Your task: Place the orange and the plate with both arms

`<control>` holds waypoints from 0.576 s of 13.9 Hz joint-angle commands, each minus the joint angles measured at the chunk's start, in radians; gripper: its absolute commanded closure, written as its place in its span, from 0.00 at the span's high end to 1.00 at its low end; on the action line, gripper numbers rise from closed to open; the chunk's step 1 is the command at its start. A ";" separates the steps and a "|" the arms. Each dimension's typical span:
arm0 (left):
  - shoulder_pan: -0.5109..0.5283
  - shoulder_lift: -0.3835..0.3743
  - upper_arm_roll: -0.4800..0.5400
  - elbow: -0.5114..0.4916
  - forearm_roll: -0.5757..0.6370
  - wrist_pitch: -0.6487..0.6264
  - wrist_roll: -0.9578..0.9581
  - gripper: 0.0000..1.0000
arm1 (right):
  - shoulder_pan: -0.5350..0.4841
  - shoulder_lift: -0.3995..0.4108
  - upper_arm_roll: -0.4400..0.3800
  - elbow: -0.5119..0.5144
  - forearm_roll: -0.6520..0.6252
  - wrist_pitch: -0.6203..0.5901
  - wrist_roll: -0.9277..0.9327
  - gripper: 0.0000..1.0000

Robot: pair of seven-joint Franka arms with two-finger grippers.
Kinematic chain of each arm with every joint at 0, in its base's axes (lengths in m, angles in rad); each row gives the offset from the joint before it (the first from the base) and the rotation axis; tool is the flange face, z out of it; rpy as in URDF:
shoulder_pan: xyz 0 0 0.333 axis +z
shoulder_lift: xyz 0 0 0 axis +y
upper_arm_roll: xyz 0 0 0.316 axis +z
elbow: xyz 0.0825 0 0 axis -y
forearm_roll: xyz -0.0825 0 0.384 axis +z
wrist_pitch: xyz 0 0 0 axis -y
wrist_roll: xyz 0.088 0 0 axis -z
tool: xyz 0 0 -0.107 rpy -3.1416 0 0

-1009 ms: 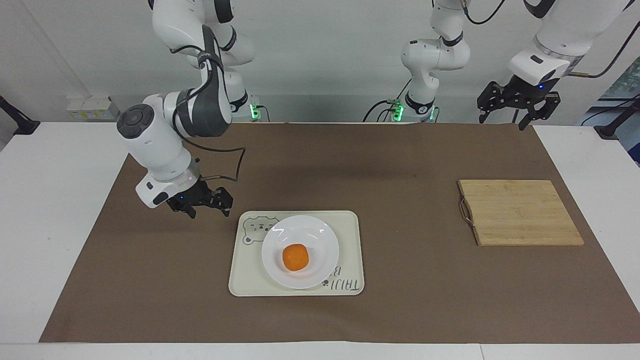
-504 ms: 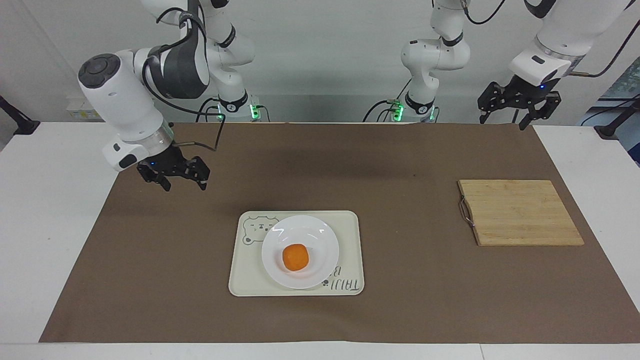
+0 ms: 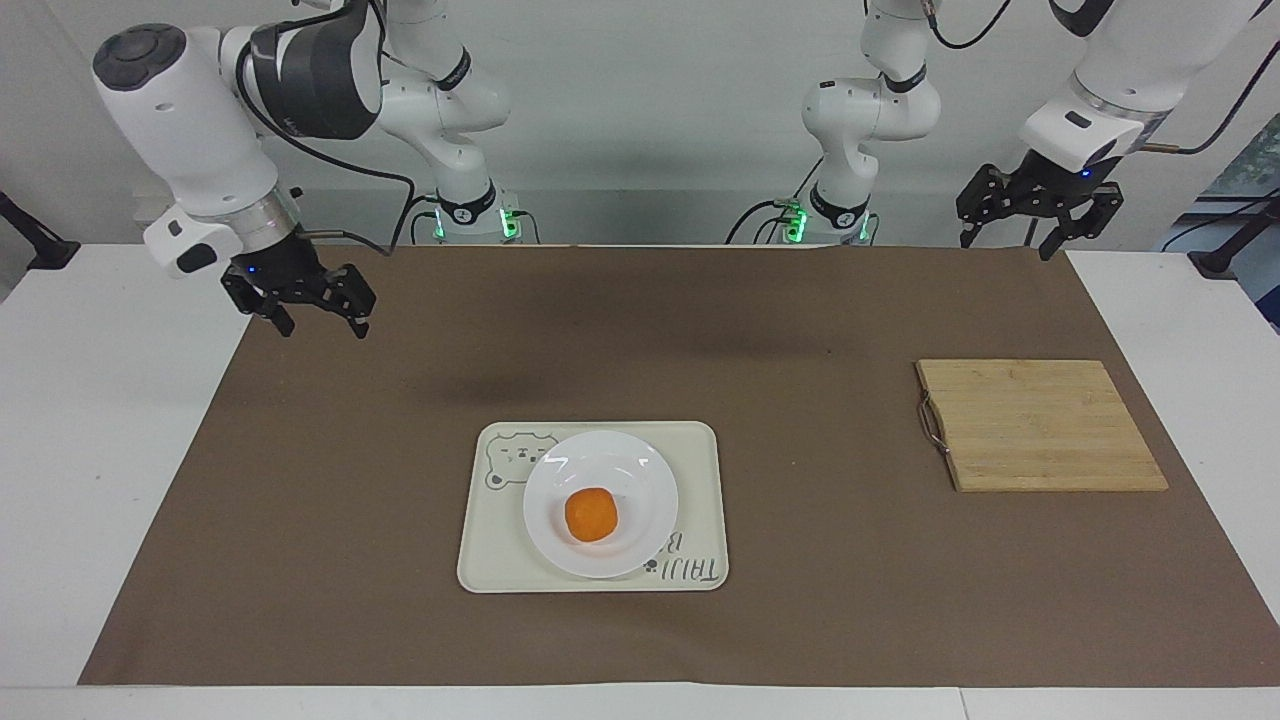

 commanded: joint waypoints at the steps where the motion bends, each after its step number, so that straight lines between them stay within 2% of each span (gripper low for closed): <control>1: 0.003 -0.007 0.000 0.002 0.001 0.001 -0.007 1.00 | -0.102 -0.055 0.087 -0.007 -0.027 -0.048 0.015 1.00; 6: 0.003 -0.005 0.000 0.003 0.001 0.004 -0.007 1.00 | -0.186 -0.159 0.135 -0.017 -0.038 -0.190 0.016 1.00; 8: 0.003 -0.004 0.000 0.003 0.002 0.007 -0.007 1.00 | -0.188 -0.185 0.137 -0.052 -0.053 -0.179 0.015 1.00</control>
